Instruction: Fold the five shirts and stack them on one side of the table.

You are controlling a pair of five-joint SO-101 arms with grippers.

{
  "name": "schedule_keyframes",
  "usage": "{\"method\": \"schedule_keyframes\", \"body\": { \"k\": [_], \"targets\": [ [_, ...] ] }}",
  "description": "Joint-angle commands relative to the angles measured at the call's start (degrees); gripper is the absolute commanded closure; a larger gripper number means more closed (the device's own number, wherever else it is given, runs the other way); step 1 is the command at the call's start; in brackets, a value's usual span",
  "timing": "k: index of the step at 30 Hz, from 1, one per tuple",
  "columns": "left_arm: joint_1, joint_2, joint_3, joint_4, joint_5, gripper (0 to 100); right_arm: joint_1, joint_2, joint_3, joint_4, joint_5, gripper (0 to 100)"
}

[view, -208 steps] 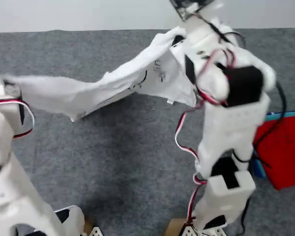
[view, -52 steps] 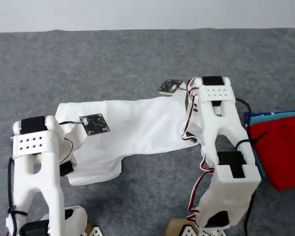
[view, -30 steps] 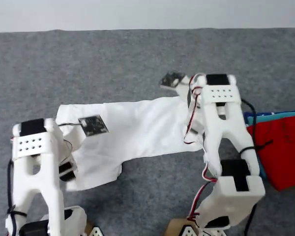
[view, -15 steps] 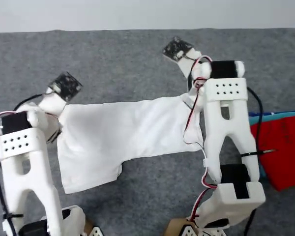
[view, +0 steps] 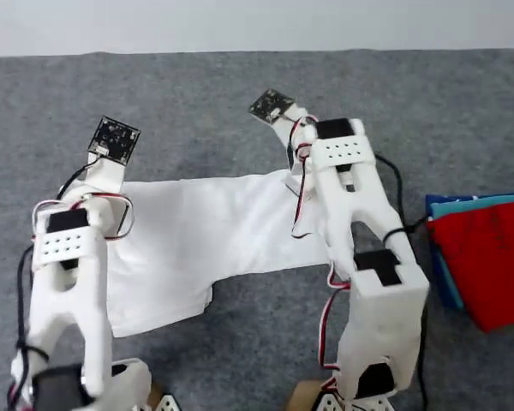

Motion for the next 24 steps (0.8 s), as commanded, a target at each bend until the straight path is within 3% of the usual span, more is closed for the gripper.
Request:
{"method": "schedule_keyframes", "body": {
  "k": [1, 11, 17, 24],
  "targets": [
    [0.1, 6.1, -1.5, -6.8, 0.5, 100, 0.8, 1.8, -3.3, -2.8, -0.7, 98.8],
    [-4.0, 25.5, -16.9, -7.7, 0.5, 100, 7.9, 5.2, -3.3, -7.5, -0.4, 98.8],
    [-4.6, 26.8, -25.2, 0.9, 0.5, 100, 7.3, 4.8, -6.4, -6.2, -0.4, 98.8],
    [-4.2, 26.8, -36.7, 15.3, 0.5, 100, 6.4, 5.2, -21.2, 2.0, -0.6, 98.7]
  ]
}}
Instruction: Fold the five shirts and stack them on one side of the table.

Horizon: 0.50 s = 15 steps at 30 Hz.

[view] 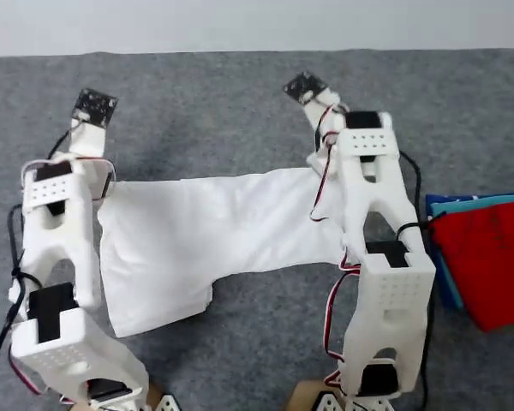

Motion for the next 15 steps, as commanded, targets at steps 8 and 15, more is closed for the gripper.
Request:
{"method": "schedule_keyframes", "body": {
  "k": [8, 15],
  "targets": [
    [7.6, 2.2, -8.2, 13.5, 0.5, 100, -4.1, 4.1, -9.7, 2.2, -0.4, 98.8],
    [9.0, 13.0, -9.6, 9.8, 0.4, 100, -2.0, 12.2, -9.8, -1.5, -0.4, 98.8]
  ]
}}
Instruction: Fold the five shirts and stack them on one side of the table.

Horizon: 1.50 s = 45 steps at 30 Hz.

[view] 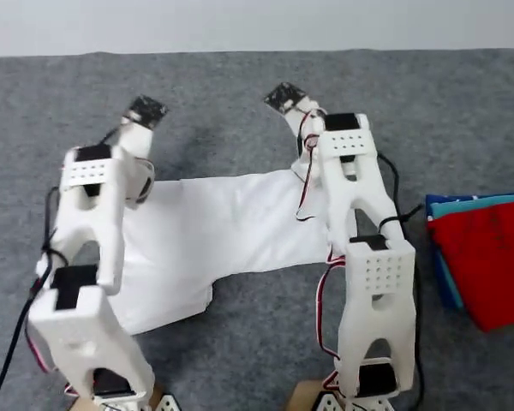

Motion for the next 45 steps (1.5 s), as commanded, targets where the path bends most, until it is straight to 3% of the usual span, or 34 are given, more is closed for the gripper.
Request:
{"method": "schedule_keyframes", "body": {
  "k": [1, 9, 23, 33, 39, 45],
  "targets": [
    [-1.5, 3.6, -3.4, -3.2, 0.4, 100, 2.0, 0.7, -3.6, -3.1, -0.2, 98.8],
    [-8.3, 12.1, -15.9, -0.1, -1.4, 100, 6.4, 1.6, -3.6, -5.1, -0.2, 98.8],
    [-8.6, 13.7, -39.8, 24.4, -2.7, 100, 3.9, -10.5, -3.6, -2.6, -0.2, 98.6],
    [-8.4, 13.7, -56.7, 37.9, -2.5, 100, 0.8, -18.5, -3.6, 7.1, -0.4, 98.7],
    [-10.1, 13.4, -57.4, 39.1, -2.4, 100, -4.0, -21.6, -3.6, 20.5, -0.5, 98.8],
    [-14.6, 4.5, -51.6, 39.0, -2.5, 100, -10.4, -23.3, -3.6, 30.8, -0.5, 98.8]
  ]
}}
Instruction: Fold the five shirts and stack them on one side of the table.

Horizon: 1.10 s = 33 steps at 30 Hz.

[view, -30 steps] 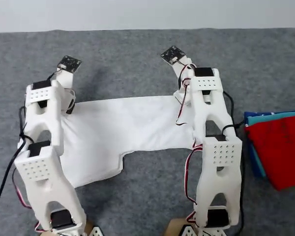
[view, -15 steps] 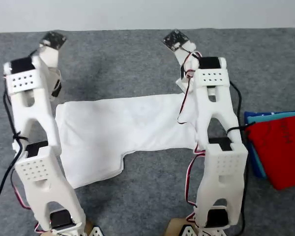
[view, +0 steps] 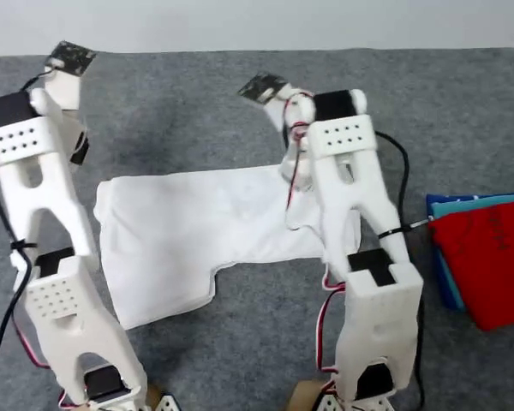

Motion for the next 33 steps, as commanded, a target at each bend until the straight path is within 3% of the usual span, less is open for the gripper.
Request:
{"method": "schedule_keyframes", "body": {
  "k": [1, 9, 16, 22, 28, 33],
  "targets": [
    [-3.7, -9.3, 2.2, 1.6, -0.2, 100, -4.6, -4.4, -2.7, 4.4, -0.5, 98.8],
    [-20.7, -12.4, 6.1, 1.2, -0.5, 100, -19.6, -3.9, -2.7, 4.1, -0.5, 98.8],
    [-32.8, -12.4, 15.2, -5.1, -0.5, 100, -35.5, -3.7, -2.2, 4.2, -1.9, 98.8],
    [-38.1, -12.4, 19.0, -8.5, -0.5, 100, -45.8, 1.4, -1.9, 3.7, -4.1, 97.2],
    [-41.2, -12.5, 19.2, -8.6, -0.5, 100, -49.2, 6.8, -2.1, 2.8, -3.8, 76.0],
    [-43.3, -12.9, 19.1, -8.6, -0.5, 100, -51.7, 10.9, -2.1, -2.1, -3.8, 75.3]
  ]
}}
